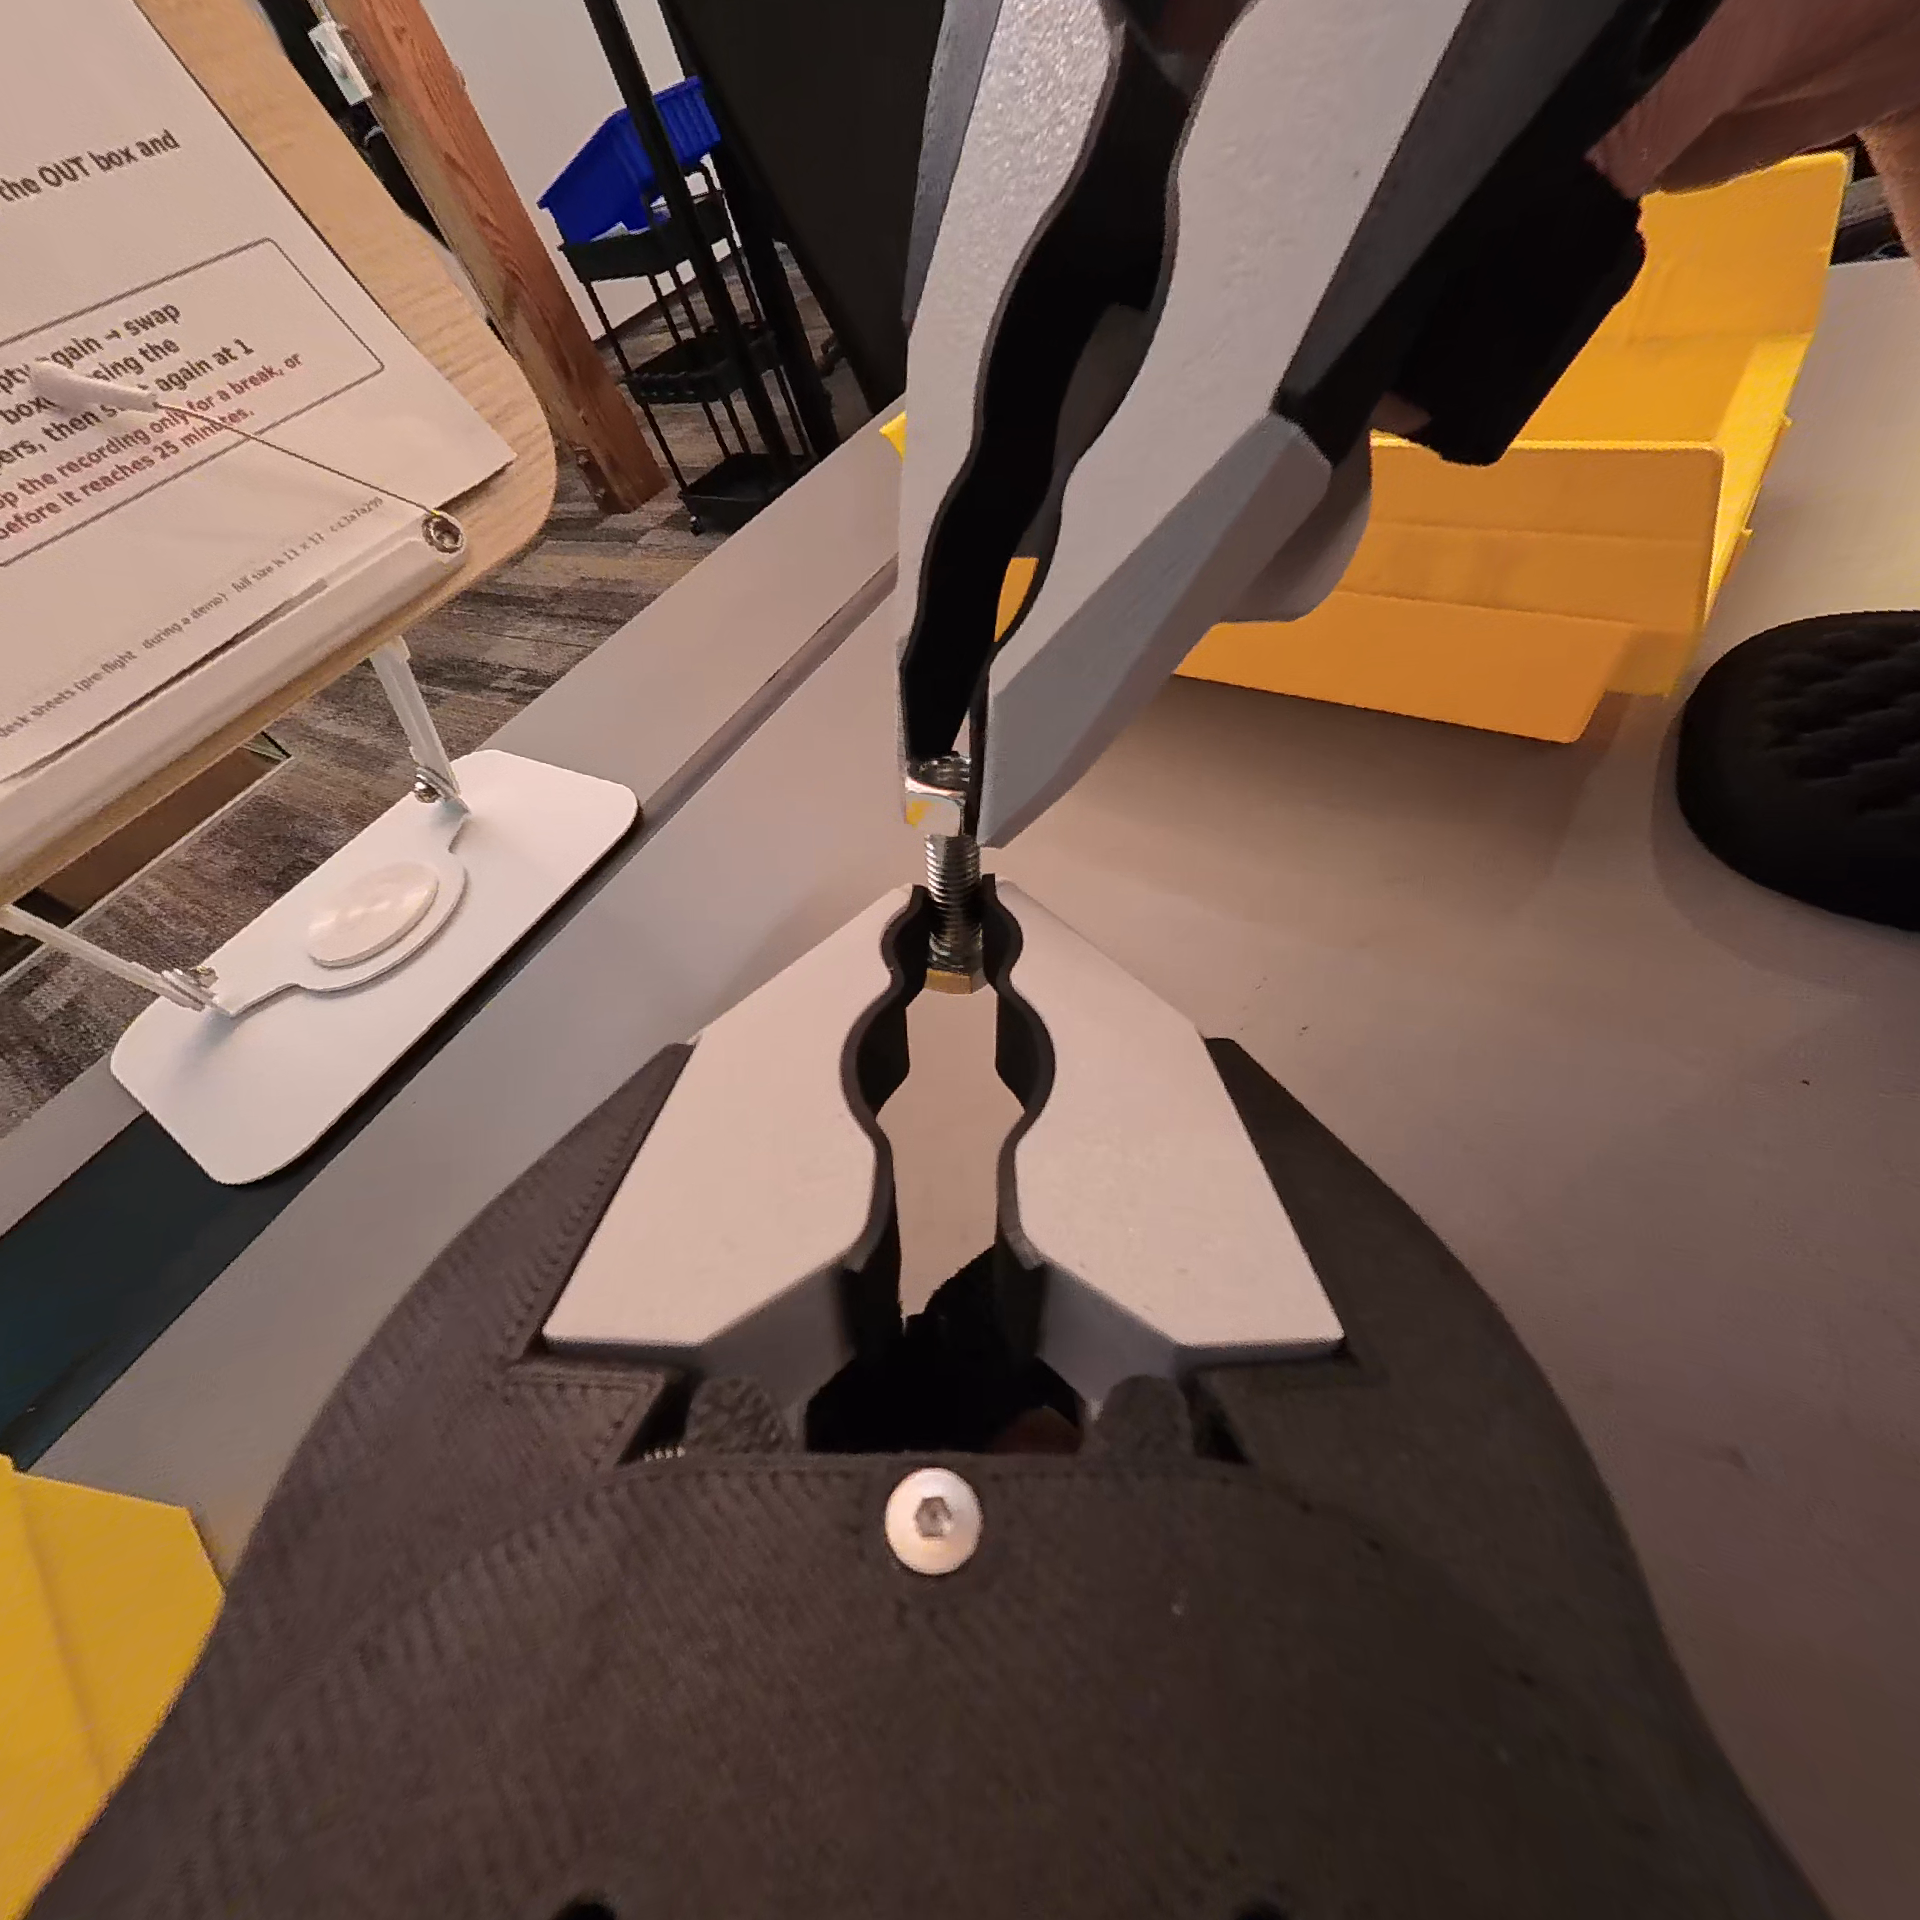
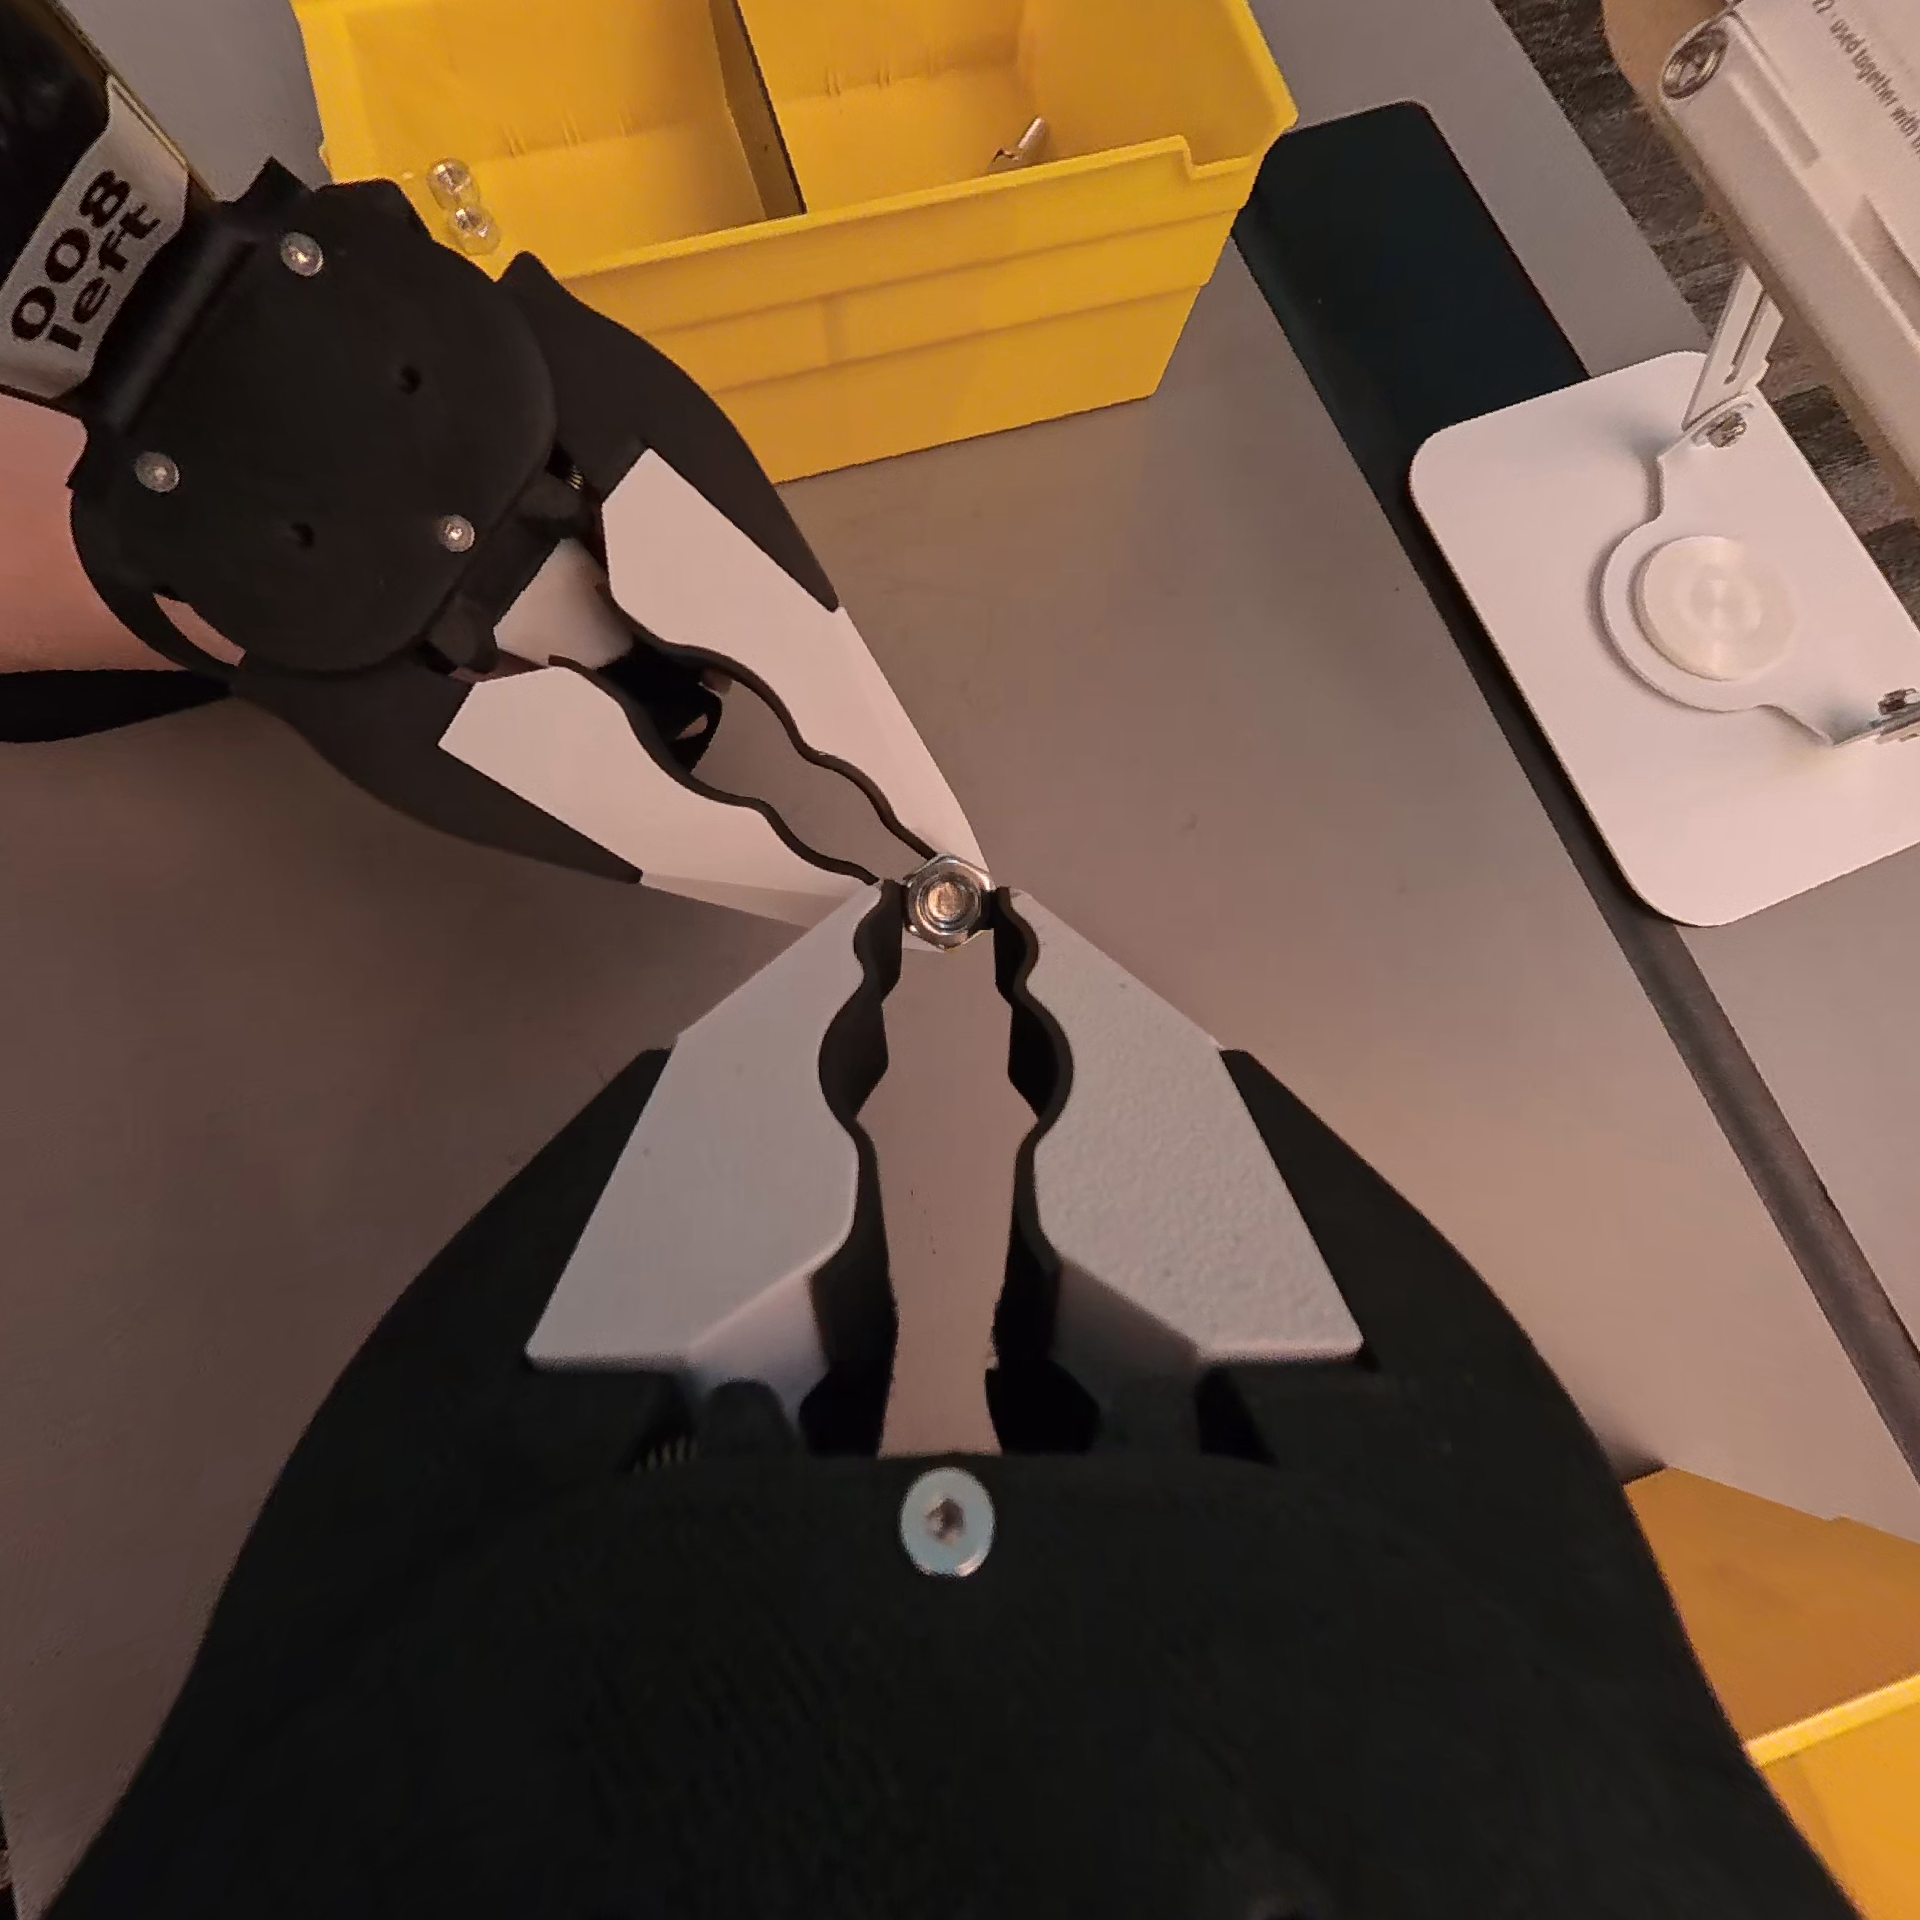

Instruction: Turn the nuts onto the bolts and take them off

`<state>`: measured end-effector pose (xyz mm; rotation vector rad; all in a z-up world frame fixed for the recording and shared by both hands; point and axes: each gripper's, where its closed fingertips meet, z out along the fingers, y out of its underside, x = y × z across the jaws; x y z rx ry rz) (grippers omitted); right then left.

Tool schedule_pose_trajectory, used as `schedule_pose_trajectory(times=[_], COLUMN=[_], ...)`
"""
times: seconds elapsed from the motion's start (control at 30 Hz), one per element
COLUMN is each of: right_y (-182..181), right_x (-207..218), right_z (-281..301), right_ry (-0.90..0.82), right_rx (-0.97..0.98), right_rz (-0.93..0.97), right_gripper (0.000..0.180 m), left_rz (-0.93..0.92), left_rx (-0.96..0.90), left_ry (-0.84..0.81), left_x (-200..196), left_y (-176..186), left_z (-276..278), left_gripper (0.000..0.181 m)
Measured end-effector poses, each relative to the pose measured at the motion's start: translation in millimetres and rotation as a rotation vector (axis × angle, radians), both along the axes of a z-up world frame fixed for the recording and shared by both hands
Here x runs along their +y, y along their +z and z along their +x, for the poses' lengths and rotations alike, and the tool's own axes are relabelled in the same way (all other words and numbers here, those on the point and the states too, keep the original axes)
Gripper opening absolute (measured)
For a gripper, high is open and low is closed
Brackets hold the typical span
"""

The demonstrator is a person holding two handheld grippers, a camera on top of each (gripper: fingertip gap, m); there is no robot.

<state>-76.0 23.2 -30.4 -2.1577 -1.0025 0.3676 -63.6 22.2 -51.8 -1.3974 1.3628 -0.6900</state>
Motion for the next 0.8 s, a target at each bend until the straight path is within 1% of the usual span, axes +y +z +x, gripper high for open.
schedule_pose_trajectory(times=[0.37,0.6,0.8], right_y=[3,11,15], right_x=[1,3,2], right_z=[-1,-1,3], right_ry=[0.028,0.036,0.049], right_rx=[-0.006,0.017,0.019], right_rz=[0.033,0.07,0.09], right_gripper=[0.015,0.016,0.016], left_rz=[-0.01,-0.094,-0.106], left_rx=[-0.013,-0.066,-0.071], left_ry=[-0.008,-0.028,-0.031], left_x=[-1,-1,0], left_y=[2,8,7], left_z=[0,-2,-2], left_gripper=[0.007,0.007,0.008])
